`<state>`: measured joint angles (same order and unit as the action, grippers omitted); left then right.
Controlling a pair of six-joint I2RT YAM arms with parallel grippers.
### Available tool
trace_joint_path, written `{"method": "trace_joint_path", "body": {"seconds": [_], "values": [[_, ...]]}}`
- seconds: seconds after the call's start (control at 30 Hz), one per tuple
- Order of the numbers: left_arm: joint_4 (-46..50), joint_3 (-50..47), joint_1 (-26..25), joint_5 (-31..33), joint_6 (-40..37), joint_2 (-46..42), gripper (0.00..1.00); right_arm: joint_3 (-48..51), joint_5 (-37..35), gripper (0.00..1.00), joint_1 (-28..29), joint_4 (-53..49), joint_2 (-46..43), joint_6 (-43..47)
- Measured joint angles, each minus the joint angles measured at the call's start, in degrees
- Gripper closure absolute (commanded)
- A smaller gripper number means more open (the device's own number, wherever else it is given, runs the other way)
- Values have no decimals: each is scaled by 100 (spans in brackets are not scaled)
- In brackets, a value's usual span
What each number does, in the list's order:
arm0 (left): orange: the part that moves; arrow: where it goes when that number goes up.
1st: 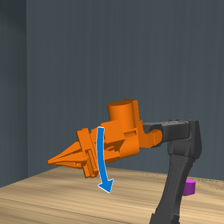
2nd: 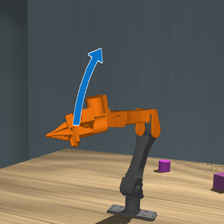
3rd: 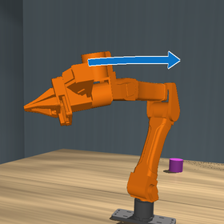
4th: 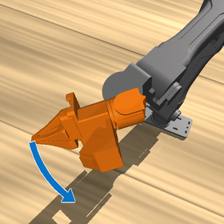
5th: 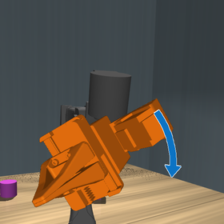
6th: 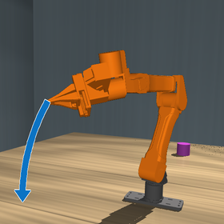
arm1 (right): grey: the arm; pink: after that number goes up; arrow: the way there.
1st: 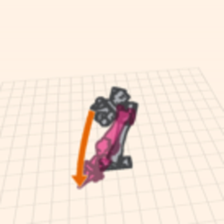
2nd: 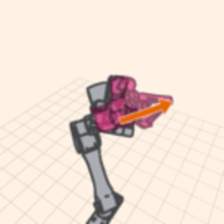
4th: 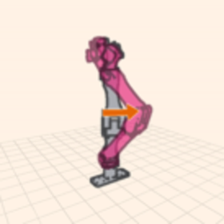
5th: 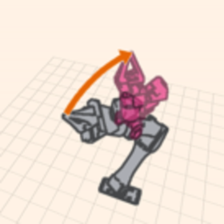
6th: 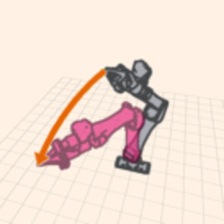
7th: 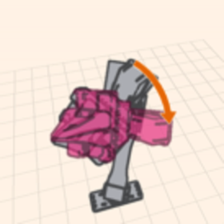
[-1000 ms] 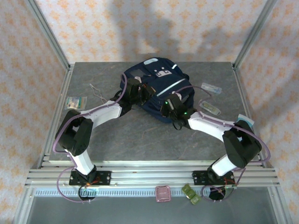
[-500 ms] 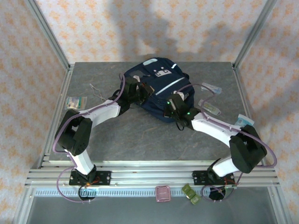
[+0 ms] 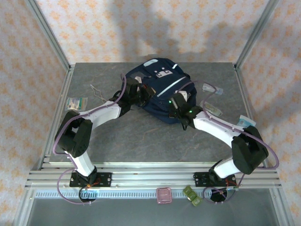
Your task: Pack books, pencil case, and school supplies into a backpack
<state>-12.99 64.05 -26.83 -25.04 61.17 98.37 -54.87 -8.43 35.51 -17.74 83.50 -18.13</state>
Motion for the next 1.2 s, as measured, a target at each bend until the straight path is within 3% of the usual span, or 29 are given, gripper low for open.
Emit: {"method": "trace_joint_path", "body": {"seconds": [0.37, 0.77, 0.8, 0.9, 0.97, 1.2], "values": [[162, -70, -4, -157, -396, -15, 100, 302, 267, 100, -323, 306, -125, 116], [1805, 1471, 136, 114, -1794, 525, 100, 518, 721, 100, 745, 946, -9, 160], [1880, 1565, 151, 181, -1888, 566, 97, 466, 800, 100, 793, 1003, 72, 125], [1908, 1676, 201, 417, -2094, 608, 67, 284, 1180, 100, 986, 1167, 389, -7], [1794, 1593, 232, 479, -2162, 538, 55, 179, 1370, 100, 1060, 1272, 595, -81], [1187, -140, 227, 476, -1897, -743, 48, 94, 1532, 100, 1043, 1436, 831, -278]]}}
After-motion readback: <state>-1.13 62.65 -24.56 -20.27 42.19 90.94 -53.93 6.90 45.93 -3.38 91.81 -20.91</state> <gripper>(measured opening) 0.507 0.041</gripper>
